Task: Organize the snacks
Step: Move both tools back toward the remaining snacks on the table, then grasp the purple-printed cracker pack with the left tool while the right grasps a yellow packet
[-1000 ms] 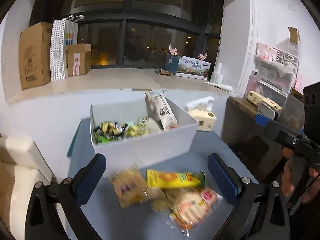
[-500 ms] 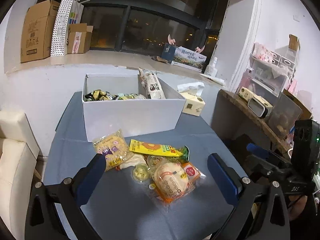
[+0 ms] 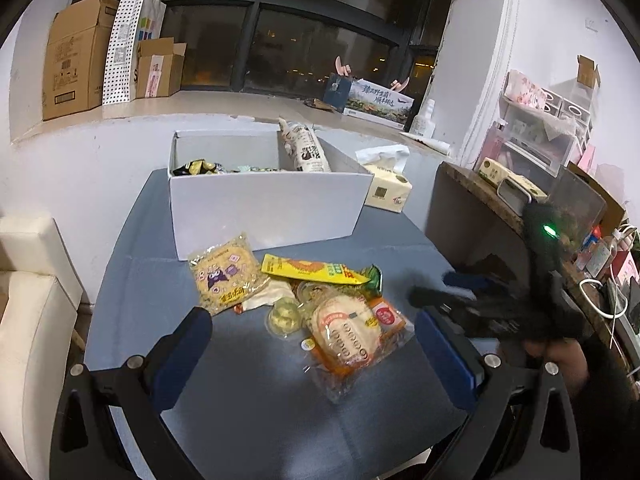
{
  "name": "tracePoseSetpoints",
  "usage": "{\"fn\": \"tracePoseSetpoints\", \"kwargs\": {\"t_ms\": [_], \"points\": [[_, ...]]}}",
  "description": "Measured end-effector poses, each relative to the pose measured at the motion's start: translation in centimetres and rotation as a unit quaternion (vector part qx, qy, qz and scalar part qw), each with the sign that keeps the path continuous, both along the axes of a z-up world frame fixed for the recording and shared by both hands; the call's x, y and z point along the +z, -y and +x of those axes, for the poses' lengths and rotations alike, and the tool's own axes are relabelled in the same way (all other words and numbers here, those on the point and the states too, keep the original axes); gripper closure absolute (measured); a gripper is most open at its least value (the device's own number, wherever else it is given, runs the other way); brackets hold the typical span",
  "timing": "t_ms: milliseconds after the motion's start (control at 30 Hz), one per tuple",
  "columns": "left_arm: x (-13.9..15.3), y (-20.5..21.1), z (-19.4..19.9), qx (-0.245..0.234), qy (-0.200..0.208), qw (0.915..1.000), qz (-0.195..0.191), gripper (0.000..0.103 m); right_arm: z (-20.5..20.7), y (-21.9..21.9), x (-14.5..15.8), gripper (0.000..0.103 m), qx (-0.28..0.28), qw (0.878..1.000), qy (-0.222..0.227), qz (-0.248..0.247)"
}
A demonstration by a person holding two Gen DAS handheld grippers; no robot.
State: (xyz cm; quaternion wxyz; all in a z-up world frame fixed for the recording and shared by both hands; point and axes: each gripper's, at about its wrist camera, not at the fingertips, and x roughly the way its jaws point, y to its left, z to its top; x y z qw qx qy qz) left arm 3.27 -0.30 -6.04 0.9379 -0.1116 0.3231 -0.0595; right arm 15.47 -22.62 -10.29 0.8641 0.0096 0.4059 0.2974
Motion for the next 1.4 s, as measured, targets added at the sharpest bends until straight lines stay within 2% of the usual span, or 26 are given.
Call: {"fn": "tracePoseSetpoints", "kwargs": {"t_ms": [133, 267, 333, 433, 500, 533, 567, 700, 767, 800, 933, 1100, 1233, 1300, 1333, 1400], "points": [[-0.5, -0.1, -0.2, -0.001, -0.004, 1.0000, -0.003, 0.000, 2.8, -2.8, -0.8, 0.000, 0.043, 0.999, -0.005, -0.016], [-0.9, 0.0, -0.1, -0.002, -0.011, 0.9999, -0.005, 0.000, 5.8, -6.9, -1.2, 0.000, 0.109, 0.993, -0.019, -0.035], [-1.1, -0.1, 0.0, 0.001, -0.014, 0.9999, -0.004, 0.000, 7.0, -9.6, -1.8, 0.000, 0.160, 0.985, -0.025, -0.064], [-1.3, -0.5, 0.1, 0.005, -0.018, 0.9998, -0.006, 0.000, 8.0, -12.5, -3.0, 0.001, 0.199, 0.973, -0.026, -0.117], [-1.5, -0.7, 0.1, 0.007, -0.019, 0.9998, -0.008, 0.000, 8.5, -13.5, -3.9, 0.016, 0.204, 0.968, -0.027, -0.142], [-1.6, -0.9, 0.2, 0.009, -0.021, 0.9997, -0.010, 0.000, 8.8, -13.8, -4.2, 0.018, 0.209, 0.967, -0.039, -0.139], [-1.7, -1.1, 0.2, 0.011, -0.022, 0.9996, -0.010, 0.000, 9.2, -13.9, -4.4, 0.029, 0.210, 0.968, -0.052, -0.127], [-2.1, -1.5, 0.5, 0.016, -0.028, 0.9993, -0.017, 0.000, 9.3, -13.4, -3.8, 0.047, 0.219, 0.968, -0.051, -0.113], [-2.2, -1.6, 0.6, 0.020, -0.028, 0.9992, -0.018, 0.000, 9.2, -12.7, -3.0, 0.083, 0.221, 0.970, -0.044, -0.093], [-2.3, -1.7, 0.6, 0.020, -0.028, 0.9992, -0.021, 0.000, 9.0, -12.4, -2.4, 0.093, 0.219, 0.972, -0.037, -0.084], [-2.4, -1.6, 0.9, 0.023, -0.028, 0.9991, -0.023, 0.000, 8.3, -12.1, -1.2, 0.093, 0.202, 0.971, 0.013, -0.127], [-2.3, -1.5, 1.0, 0.020, -0.026, 0.9992, -0.021, 0.000, 9.4, -11.4, -1.1, 0.090, 0.181, 0.972, 0.034, -0.149], [-2.7, -1.7, 1.3, 0.022, -0.032, 0.9989, -0.025, 0.000, 10.7, -11.4, -1.7, 0.081, 0.200, 0.970, 0.004, -0.140], [-2.8, -1.9, 1.3, 0.027, -0.032, 0.9988, -0.025, 0.000, 10.9, -11.9, -2.6, 0.071, 0.205, 0.965, 0.006, -0.164], [-2.8, -2.1, 1.3, 0.030, -0.031, 0.9987, -0.027, 0.000, 11.1, -12.2, -3.2, 0.071, 0.205, 0.961, 0.015, -0.184], [-2.9, -2.3, 1.4, 0.031, -0.033, 0.9985, -0.030, 0.000, 11.5, -12.2, -3.9, 0.071, 0.203, 0.961, 0.014, -0.187]]}}
